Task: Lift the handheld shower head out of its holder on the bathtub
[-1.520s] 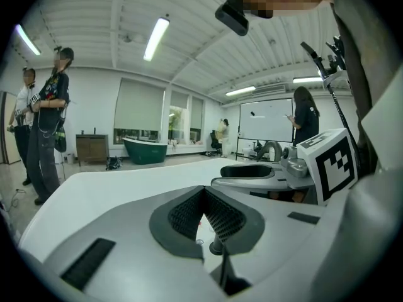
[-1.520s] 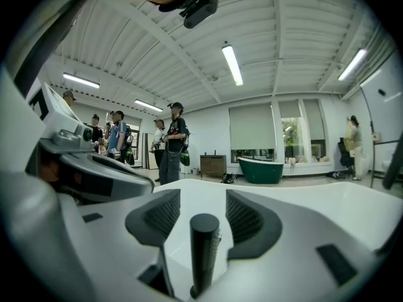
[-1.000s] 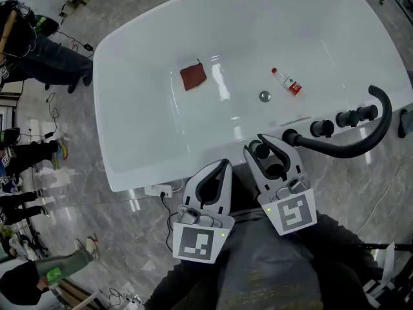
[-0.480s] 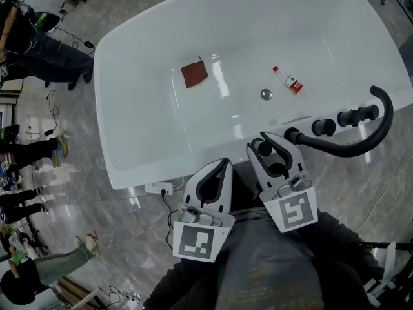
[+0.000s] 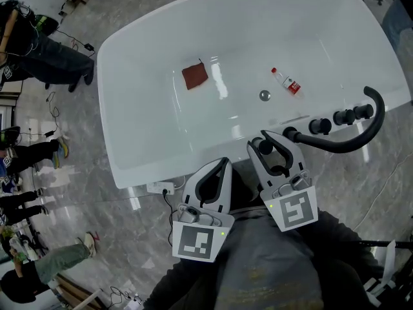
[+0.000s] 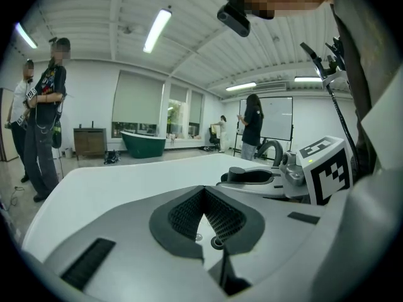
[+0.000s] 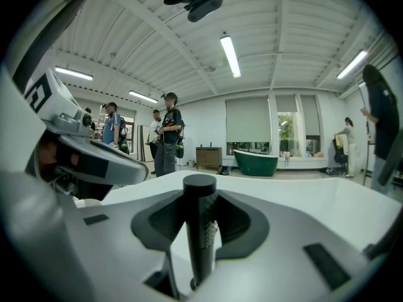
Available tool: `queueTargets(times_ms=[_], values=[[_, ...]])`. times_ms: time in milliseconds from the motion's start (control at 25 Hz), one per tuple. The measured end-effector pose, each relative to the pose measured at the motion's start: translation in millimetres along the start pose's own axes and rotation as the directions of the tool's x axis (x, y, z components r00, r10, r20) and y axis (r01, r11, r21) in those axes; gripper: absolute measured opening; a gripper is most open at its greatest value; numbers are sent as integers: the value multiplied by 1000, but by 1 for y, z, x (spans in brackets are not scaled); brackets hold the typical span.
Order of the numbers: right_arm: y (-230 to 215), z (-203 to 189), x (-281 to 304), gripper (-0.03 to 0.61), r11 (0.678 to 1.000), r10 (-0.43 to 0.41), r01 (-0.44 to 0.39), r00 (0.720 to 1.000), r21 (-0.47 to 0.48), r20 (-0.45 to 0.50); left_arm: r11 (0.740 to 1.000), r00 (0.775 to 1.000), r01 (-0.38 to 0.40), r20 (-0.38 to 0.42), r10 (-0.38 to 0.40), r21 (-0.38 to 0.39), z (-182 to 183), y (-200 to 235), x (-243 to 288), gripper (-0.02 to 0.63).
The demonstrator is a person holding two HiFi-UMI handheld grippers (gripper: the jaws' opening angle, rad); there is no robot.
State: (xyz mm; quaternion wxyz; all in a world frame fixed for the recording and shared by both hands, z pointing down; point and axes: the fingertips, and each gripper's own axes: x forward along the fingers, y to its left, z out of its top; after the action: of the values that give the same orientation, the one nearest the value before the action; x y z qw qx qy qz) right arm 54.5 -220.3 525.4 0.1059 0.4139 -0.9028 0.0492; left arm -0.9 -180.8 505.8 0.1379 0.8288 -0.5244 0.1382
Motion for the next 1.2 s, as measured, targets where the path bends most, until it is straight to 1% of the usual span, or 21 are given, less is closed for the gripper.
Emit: queueTargets(times_ms=[120,360,760,960,1120,1200], values=[[1,13,-5,133,1000,-5,5,1000,1,-3,1000,1000,2,4,-2,2,13,-2,-8,2],[6,46,-15,133,1000,2,-2,1000,-14,22,1000,1000,-3,24,2,9,40,-8,-24,2],[3,87,-34,133,1000,3,-2,999,-16,48,1000,999,-16,48,15,17,78,-19,-41,2],[19,139,-46,133,1000,7,-6,998,-24,57,1000,998,-12,60,11,16,121,-18,-72,2],[13,146,-52,133,999,21,-19,997,-26,77,999,997,-20,75,18,28,130,-27,-70,2],[17,158,-56,133,999,27,-24,996,-27,82,999,996,-22,85,19,33,141,-28,-78,2]])
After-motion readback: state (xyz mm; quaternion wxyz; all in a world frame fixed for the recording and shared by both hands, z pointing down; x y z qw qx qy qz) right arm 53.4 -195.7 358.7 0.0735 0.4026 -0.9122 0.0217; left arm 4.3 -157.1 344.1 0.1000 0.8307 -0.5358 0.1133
